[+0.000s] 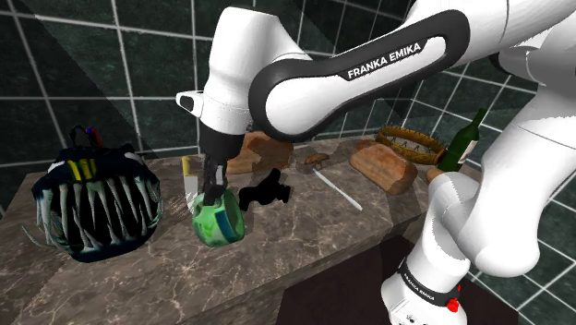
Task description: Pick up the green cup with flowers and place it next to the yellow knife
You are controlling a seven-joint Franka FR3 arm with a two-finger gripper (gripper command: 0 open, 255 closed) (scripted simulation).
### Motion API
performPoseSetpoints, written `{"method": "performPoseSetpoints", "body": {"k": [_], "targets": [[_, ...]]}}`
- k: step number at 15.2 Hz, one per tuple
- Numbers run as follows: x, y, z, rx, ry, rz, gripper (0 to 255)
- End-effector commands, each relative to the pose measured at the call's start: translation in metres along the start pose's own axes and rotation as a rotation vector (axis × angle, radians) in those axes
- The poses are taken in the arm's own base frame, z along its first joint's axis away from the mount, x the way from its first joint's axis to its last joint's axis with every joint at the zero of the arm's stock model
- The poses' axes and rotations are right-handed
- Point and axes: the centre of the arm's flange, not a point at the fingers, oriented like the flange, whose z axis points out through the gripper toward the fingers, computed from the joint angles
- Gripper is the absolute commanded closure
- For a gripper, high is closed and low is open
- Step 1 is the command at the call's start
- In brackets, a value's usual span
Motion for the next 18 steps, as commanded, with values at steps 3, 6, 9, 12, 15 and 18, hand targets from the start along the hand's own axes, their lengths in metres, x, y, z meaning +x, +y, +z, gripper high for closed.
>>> {"method": "performPoseSetpoints", "body": {"k": [3, 6, 9, 12, 15, 18], "targets": [[-0.003, -0.001, 0.02, 0.0, 0.0, 0.001, 255], [-0.006, -0.002, 0.036, 0.0, 0.0, 0.001, 255], [-0.009, -0.003, 0.051, 0.0, 0.0, 0.001, 255], [-0.012, -0.005, 0.067, 0.0, 0.0, 0.001, 255], [-0.015, -0.006, 0.083, 0.0, 0.0, 0.001, 255], [-0.015, -0.006, 0.083, 0.0, 0.0, 0.001, 255]]}}
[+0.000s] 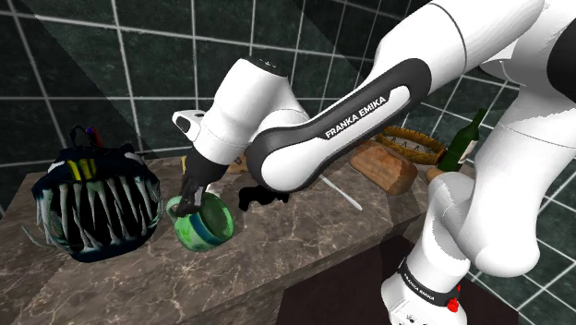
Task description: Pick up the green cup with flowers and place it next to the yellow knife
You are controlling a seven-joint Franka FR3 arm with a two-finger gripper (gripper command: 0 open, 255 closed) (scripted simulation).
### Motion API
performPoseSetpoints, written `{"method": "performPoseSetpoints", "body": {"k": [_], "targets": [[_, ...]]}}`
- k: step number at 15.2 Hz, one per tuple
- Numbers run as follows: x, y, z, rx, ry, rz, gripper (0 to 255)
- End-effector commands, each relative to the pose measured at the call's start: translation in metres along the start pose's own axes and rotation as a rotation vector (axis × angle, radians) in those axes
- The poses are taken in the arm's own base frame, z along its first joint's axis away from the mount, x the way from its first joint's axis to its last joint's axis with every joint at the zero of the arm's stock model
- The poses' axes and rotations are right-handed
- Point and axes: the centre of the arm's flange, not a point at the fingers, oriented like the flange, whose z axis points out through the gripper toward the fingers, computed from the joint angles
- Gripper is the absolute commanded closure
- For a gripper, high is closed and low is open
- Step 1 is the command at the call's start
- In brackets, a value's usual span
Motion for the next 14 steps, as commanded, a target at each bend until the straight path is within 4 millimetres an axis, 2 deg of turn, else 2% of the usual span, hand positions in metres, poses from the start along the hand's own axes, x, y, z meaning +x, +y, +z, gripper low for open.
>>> {"method": "performPoseSetpoints", "body": {"k": [1, 5, 6, 7, 8, 9, 10, 11, 14], "targets": [[-0.029, -0.007, 0.023, 0.095, -0.241, 0.003, 255], [-0.029, -0.007, 0.023, 0.095, -0.241, 0.003, 255], [-0.021, 0.005, 0.024, 0.098, -0.239, 0.002, 0], [-0.019, 0.001, 0.016, 0.095, -0.24, 0.003, 0], [-0.025, 0.008, 0.007, 0.1, -0.237, 0.003, 0], [-0.018, 0.006, 0.004, 0.099, -0.238, 0.003, 0], [-0.02, 0.011, 0.004, 0.1, -0.238, 0.002, 0], [-0.029, -0.007, 0.023, 0.095, -0.241, 0.003, 0], [-0.02, -0.003, -0.016, 0.095, -0.241, 0.003, 0]]}}
